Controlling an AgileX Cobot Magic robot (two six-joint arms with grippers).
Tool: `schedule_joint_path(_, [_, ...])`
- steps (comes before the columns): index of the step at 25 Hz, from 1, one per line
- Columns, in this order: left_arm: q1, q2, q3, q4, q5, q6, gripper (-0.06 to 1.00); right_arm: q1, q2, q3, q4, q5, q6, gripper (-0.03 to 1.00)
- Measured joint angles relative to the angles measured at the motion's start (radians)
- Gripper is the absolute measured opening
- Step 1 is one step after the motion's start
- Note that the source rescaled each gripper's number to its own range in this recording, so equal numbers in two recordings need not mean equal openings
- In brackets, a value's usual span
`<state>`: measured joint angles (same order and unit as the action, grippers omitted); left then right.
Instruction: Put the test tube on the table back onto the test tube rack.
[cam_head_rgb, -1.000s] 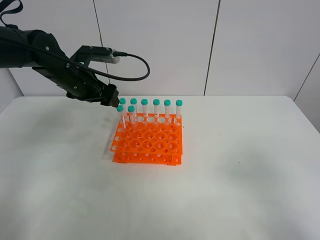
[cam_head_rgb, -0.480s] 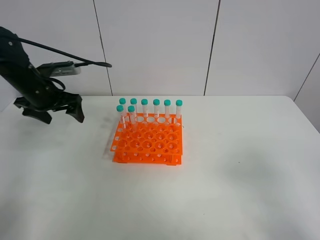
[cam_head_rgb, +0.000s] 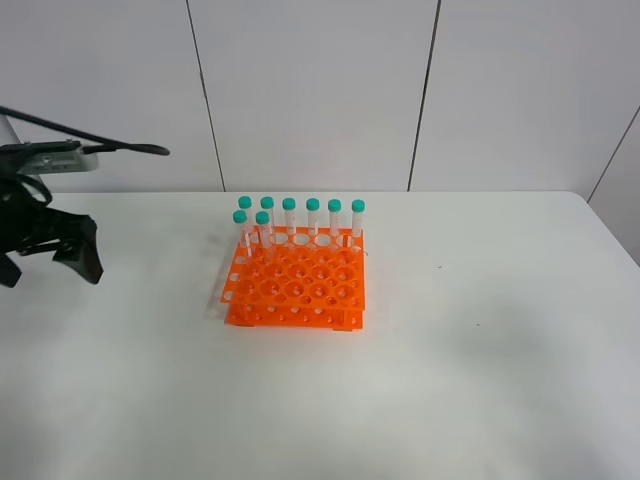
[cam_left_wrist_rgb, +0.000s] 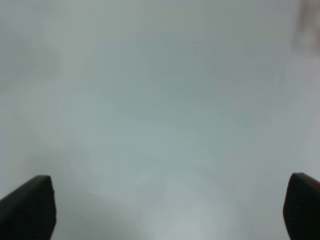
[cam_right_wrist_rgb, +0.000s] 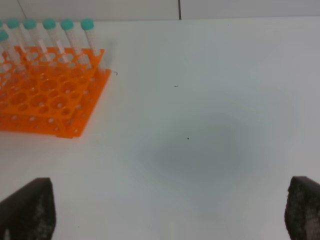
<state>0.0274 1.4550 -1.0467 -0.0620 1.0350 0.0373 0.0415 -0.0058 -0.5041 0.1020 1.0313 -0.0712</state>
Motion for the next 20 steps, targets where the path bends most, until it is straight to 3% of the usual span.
schedule_joint_path(15, [0.0, -0.925, 0.493, 0.0, -0.01, -0.001, 1.0, 0.0, 0.0, 0.0, 0.0, 0.0, 0.0, 1.0])
schedule_joint_path(20, [0.0, -1.146, 0.525, -0.008, -0.017, -0.001, 1.0, 0.0, 0.0, 0.0, 0.0, 0.0, 0.0, 1.0])
